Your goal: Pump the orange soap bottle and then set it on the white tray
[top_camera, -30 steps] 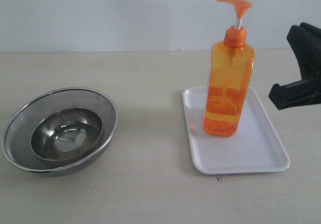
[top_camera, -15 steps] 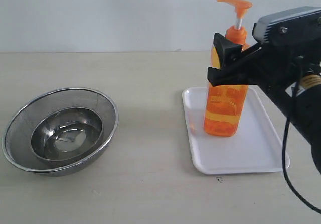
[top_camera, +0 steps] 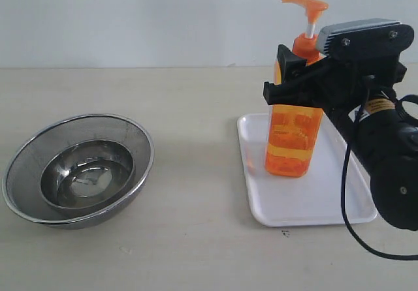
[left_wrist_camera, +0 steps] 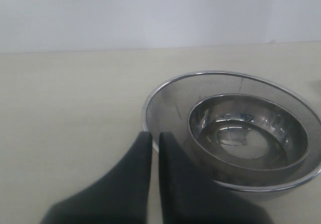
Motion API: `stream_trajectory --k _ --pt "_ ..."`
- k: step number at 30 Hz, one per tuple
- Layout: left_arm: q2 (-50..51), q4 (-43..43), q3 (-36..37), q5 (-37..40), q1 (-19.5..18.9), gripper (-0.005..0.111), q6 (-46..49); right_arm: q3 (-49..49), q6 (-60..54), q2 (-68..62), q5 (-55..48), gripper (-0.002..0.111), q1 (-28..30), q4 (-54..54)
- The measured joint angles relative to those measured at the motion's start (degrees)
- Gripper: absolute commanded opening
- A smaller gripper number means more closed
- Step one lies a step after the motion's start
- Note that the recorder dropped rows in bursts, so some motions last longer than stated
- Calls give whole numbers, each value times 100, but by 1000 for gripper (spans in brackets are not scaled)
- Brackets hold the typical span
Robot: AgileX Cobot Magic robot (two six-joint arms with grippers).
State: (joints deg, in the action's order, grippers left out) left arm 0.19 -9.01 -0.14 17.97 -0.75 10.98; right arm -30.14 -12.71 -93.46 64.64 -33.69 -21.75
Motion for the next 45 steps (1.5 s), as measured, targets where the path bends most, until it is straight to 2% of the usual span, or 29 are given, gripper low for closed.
stream_trajectory --k 2,5,9,11,14,45 --pt "0 0 0 0 0 5 0 -9 0 0 72 62 0 -91" --pt "0 0 0 0 0 5 0 -9 0 0 69 52 0 -191" --pt "0 0 0 0 0 5 0 -9 0 0 44 32 0 -208" --pt "0 0 0 0 0 5 0 -9 0 0 22 15 0 -105" --pt "0 0 0 0 0 5 0 -9 0 0 8 0 0 -84" --pt "0 0 0 0 0 5 0 -9 -330 35 -30 0 0 217"
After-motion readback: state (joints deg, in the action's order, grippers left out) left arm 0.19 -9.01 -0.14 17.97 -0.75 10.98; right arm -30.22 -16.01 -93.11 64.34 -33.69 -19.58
